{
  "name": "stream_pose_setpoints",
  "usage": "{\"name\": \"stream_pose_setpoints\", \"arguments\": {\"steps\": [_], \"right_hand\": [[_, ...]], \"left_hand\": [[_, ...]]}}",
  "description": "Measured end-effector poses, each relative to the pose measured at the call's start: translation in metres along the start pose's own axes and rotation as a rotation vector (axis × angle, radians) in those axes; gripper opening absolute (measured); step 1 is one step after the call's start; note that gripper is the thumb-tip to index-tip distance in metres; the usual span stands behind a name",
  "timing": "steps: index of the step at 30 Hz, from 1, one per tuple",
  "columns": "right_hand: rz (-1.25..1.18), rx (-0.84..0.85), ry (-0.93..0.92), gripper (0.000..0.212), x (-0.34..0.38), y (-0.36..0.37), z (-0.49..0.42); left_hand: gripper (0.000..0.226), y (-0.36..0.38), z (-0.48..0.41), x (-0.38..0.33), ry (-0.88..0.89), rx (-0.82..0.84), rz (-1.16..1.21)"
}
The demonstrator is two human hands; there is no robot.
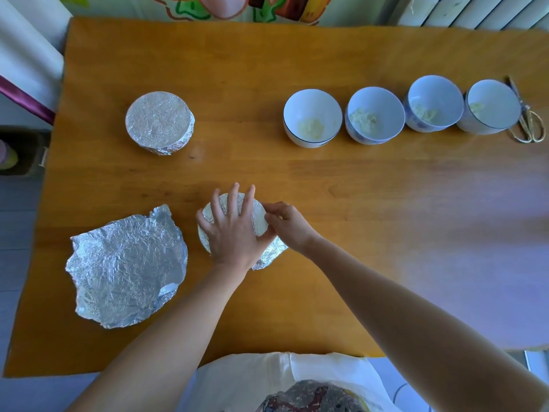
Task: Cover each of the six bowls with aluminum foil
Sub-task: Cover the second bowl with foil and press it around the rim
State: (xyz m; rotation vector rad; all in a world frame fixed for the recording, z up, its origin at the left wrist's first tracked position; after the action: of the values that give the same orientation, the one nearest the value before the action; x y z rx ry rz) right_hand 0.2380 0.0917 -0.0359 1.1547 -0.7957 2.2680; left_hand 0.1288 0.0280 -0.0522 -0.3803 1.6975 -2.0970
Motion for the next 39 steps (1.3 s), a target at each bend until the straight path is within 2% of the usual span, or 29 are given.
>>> {"name": "stream_pose_setpoints", "arguments": {"steps": [5, 9, 15, 20, 24, 26, 29, 34, 39], "right_hand": [[0.075, 0.057, -0.056, 0.041, -0.001, -0.002, -0.013], [0.114, 0.071, -0.029, 0.039, 0.000, -0.004, -0.031], [0.236, -0.113, -0.021, 0.031, -0.007, -0.010, -0.049], [0.275, -0.235, -0.040, 0.022, -0.006, -0.010, -0.047], [0.317, -0.251, -0.002, 0.021, -0.005, -0.011, -0.042], [0.251, -0.213, -0.009, 0.017, -0.007, -0.013, -0.040], [-0.015, -0.080, 0.008, 0.014, -0.014, -0.018, -0.031], [-0.227, 0.072, 0.039, 0.034, -0.029, -0.022, -0.019], [-0.323, 0.101, 0.031, 0.018, -0.045, -0.020, -0.020]], "left_hand": [[0.105, -0.001, 0.005, -0.001, -0.084, 0.013, 0.126], [0.111, -0.003, 0.020, 0.001, -0.169, 0.051, 0.265], [0.121, 0.004, 0.055, 0.006, -0.235, 0.032, 0.341], [0.114, -0.003, 0.036, -0.004, -0.087, -0.019, 0.245], [0.117, -0.005, 0.019, -0.019, -0.028, 0.079, 0.146], [0.116, -0.003, 0.017, -0.020, -0.018, 0.093, 0.104], [0.111, 0.000, 0.016, -0.015, 0.054, 0.062, 0.060], [0.105, 0.005, 0.012, -0.004, 0.231, 0.020, 0.013], [0.104, 0.003, 0.013, -0.003, 0.245, 0.030, 0.001]]}}
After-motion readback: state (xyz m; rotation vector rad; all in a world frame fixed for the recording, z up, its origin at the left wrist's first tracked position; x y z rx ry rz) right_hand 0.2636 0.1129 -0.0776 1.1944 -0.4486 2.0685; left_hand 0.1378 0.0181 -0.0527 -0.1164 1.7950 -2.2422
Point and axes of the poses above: each hand's wrist, its own z-axis away from the middle knuckle, its own y-axis out of the palm, x = y × z, the point moved 3 cm from there along -z, towards the middle knuckle, and after that the axes turned 4 degrees about -y, right-handed, at the moved point
